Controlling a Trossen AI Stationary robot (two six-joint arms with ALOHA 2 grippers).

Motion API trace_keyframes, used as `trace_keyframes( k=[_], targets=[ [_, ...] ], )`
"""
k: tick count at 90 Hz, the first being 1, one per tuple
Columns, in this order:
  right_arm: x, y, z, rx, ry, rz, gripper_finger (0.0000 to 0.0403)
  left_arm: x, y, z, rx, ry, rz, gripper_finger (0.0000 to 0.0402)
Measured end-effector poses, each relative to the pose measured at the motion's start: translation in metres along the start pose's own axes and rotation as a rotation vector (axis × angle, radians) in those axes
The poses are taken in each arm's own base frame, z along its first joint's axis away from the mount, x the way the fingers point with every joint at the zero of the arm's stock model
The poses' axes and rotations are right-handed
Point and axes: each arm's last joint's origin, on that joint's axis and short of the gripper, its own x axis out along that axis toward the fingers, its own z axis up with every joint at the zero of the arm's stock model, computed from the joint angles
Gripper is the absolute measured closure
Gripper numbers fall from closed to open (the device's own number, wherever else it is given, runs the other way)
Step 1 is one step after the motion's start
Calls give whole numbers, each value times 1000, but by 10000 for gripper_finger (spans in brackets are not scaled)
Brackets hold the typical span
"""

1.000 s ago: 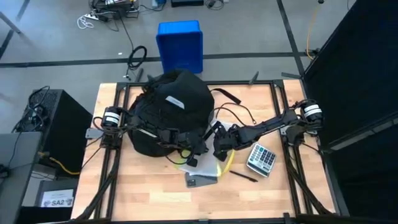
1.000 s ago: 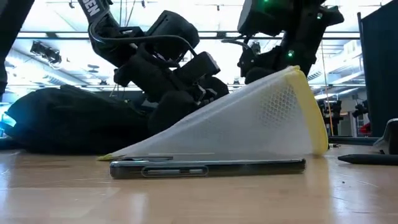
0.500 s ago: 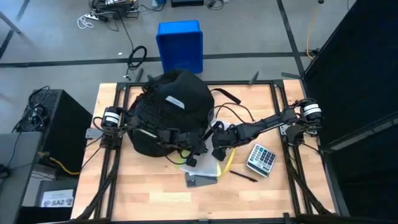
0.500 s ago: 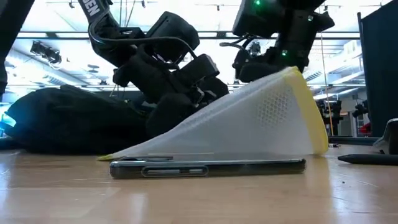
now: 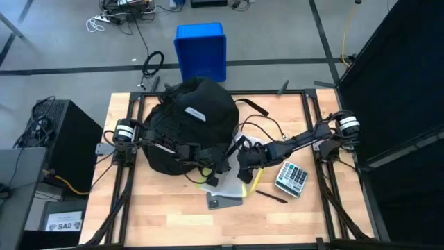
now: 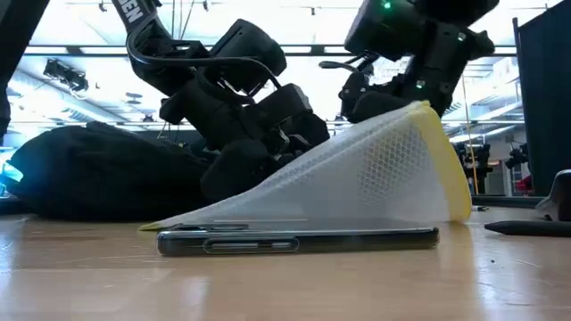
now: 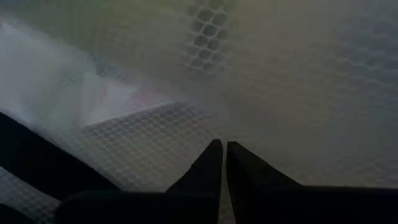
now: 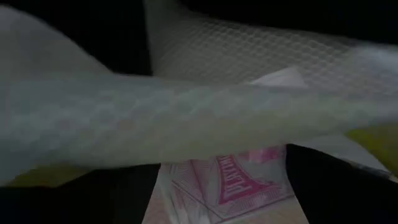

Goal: Unpack backpack
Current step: Remove the game card from the zip bag

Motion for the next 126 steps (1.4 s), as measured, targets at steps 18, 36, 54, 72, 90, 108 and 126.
trace_keyframes(
  k=[18, 36, 54, 72, 90, 108, 126],
  targets=[
    [-4, 18, -18, -110, 24, 58, 97, 0, 0, 0, 0, 1, 0, 402],
    [-11, 36, -33, -202, 67, 150, 103, 0, 0, 0, 0, 3, -1, 402],
    [-27, 35, -34, -139, 50, 159, 107, 0, 0, 0, 0, 2, -1, 402],
    [-43, 33, -27, -90, -11, 161, 102, 0, 0, 0, 0, 3, -1, 402],
    [-35, 25, -36, -198, 26, 51, 96, 0, 0, -1, 0, 4, -1, 402],
    [-27, 25, -40, -229, 47, 60, 68, 0, 0, -1, 0, 5, -2, 402],
    [-26, 27, -39, -228, 54, 87, 18, 0, 0, -1, 0, 5, -1, 402]
  ],
)
